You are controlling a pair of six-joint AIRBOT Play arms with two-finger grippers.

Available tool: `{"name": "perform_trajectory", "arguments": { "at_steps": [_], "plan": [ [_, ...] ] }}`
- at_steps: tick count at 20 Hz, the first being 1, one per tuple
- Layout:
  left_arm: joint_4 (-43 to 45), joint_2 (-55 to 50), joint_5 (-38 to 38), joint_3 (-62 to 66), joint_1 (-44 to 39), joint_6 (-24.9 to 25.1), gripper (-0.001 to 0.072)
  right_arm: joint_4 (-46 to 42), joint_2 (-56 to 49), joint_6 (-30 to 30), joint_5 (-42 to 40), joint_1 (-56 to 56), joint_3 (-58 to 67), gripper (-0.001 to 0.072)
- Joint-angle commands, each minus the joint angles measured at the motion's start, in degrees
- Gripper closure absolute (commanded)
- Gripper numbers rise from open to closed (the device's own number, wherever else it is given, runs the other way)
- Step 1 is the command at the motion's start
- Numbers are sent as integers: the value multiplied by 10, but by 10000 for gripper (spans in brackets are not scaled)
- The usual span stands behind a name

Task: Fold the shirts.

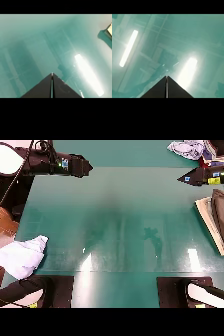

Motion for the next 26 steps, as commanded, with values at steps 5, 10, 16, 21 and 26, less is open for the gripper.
{"name": "perform_trajectory", "arguments": {
  "at_steps": [5, 10, 16, 21, 26],
  "plan": [
    [0, 0, 1, 0, 0, 0, 684, 0, 0, 1, 1, 0, 0, 701],
    [0, 0, 1, 0, 0, 0, 684, 0, 0, 1, 2, 0, 0, 701],
    [0, 0, 25, 1, 0, 0, 685, 0, 0, 0, 31, 0, 0, 701],
    [82, 59, -119, -19, 74, -16, 685, 0, 0, 0, 40, 0, 0, 701],
    [199, 243, -195, -200, 276, -72, 684, 0, 0, 0, 42, 0, 0, 701]
  ]
}}
